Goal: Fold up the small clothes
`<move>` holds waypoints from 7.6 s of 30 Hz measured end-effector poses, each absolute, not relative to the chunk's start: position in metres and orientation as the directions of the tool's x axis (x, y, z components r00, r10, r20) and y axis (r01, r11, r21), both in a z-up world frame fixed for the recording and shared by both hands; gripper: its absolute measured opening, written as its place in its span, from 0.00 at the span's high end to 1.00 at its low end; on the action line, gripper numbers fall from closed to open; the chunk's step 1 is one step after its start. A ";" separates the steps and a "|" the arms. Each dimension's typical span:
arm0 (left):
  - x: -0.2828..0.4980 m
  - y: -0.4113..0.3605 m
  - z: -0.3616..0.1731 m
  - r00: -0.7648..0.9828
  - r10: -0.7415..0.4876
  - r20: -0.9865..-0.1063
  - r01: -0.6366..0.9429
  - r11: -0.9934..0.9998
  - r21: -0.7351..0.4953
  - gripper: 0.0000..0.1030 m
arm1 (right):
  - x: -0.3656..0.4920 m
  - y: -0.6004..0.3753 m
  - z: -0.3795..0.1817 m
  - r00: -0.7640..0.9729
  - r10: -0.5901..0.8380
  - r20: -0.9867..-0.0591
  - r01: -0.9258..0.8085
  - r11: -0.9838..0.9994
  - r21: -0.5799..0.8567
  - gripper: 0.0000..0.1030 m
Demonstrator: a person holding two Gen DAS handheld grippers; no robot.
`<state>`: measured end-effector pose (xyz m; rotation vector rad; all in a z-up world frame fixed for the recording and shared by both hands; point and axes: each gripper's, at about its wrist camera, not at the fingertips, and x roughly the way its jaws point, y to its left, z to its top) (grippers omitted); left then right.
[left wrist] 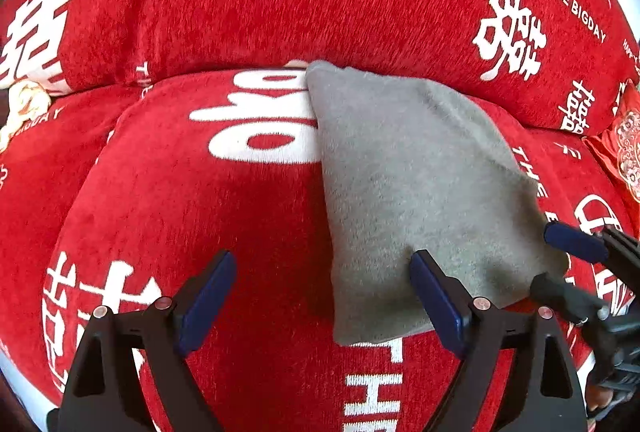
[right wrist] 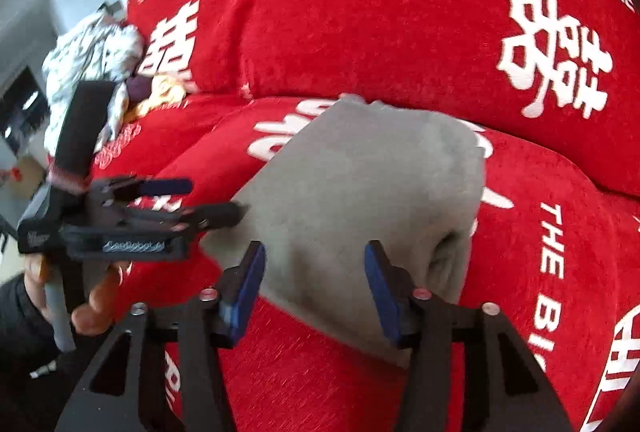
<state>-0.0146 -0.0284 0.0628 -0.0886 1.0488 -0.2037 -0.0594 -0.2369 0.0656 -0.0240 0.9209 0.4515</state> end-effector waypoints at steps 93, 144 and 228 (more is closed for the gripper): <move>-0.034 -0.027 0.099 0.402 -0.350 -0.846 0.283 0.926 -0.249 0.55 | -0.061 -0.187 0.088 0.539 0.271 -0.797 -0.184 0.962 0.203 0.67; -0.105 0.017 0.050 0.457 -0.321 -0.830 0.257 0.941 -0.222 0.30 | -0.121 -0.192 0.017 0.493 0.408 -0.768 -0.160 0.911 0.381 0.51; -0.167 0.019 0.095 0.568 -0.039 -0.822 0.048 0.999 -0.014 0.15 | -0.202 -0.142 0.078 0.576 0.110 -0.810 -0.280 0.958 -0.069 0.24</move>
